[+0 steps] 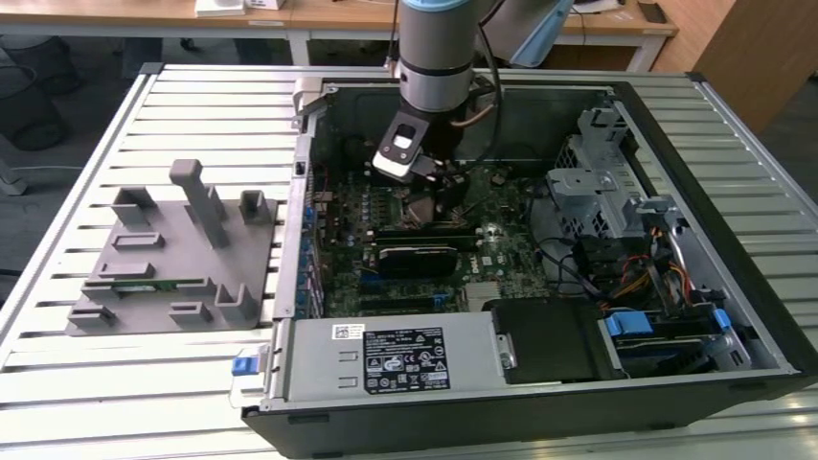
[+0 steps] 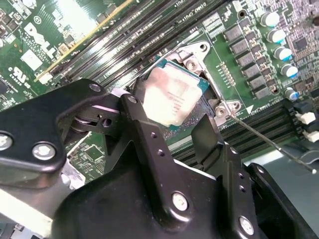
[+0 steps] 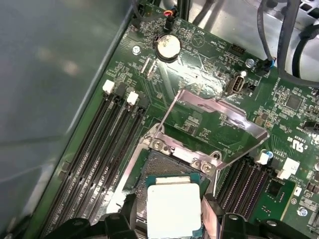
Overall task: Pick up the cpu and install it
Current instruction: 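Place the cpu into insertion slot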
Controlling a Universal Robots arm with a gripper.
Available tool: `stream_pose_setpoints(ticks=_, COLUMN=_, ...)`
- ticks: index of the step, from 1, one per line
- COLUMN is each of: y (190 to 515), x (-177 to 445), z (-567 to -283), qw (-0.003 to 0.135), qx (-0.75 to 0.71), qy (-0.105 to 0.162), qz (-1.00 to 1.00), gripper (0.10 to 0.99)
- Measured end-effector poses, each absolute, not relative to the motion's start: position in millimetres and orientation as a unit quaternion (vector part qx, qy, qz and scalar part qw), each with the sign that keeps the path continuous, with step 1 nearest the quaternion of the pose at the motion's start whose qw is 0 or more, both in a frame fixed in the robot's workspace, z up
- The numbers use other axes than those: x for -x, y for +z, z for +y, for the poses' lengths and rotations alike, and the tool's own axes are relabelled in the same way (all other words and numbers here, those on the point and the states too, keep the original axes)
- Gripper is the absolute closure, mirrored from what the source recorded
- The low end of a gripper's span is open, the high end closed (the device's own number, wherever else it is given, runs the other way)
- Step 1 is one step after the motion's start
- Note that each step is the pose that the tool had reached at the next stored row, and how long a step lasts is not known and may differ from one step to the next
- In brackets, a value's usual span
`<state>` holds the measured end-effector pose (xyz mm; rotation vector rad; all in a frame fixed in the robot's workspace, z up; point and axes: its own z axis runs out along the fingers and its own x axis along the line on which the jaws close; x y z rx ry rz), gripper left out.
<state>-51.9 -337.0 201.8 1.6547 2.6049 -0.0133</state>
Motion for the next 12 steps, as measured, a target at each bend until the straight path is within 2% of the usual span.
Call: stream_pose_setpoints(ticks=12, y=200.2, x=50.9, z=-339.1, qw=0.028, qx=-0.534, qy=-0.005, qz=0.845, gripper=0.447)
